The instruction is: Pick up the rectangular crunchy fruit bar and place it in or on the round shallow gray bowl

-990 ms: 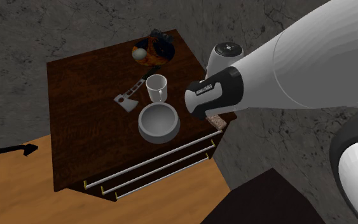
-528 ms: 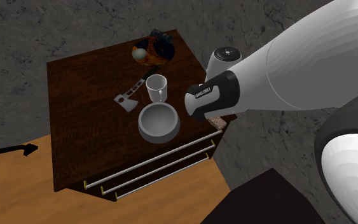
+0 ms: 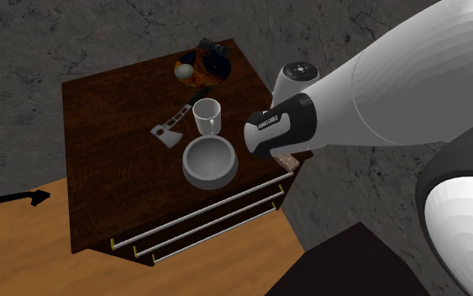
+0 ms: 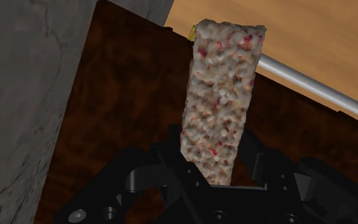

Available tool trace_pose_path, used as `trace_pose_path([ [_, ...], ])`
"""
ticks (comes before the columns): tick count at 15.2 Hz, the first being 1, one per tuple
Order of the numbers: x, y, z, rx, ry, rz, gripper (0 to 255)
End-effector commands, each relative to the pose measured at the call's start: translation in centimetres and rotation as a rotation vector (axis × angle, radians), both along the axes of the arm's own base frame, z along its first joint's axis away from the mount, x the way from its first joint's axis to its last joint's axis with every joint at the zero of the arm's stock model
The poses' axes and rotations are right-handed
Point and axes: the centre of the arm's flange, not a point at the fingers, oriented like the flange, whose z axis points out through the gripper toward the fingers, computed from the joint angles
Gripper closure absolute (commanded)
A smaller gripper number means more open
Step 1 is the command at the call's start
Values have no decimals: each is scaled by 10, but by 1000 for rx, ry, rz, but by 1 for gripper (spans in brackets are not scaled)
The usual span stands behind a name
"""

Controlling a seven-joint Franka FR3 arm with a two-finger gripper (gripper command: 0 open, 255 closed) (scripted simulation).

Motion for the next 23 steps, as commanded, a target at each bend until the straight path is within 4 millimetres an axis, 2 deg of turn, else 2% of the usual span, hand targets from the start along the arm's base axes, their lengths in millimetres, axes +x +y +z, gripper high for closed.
trace_pose_path([
  [1, 0, 0, 0, 0, 0, 0, 255],
  [5, 0, 0, 0, 0, 0, 0, 255],
  [23, 0, 0, 95, 0, 0, 0, 255],
])
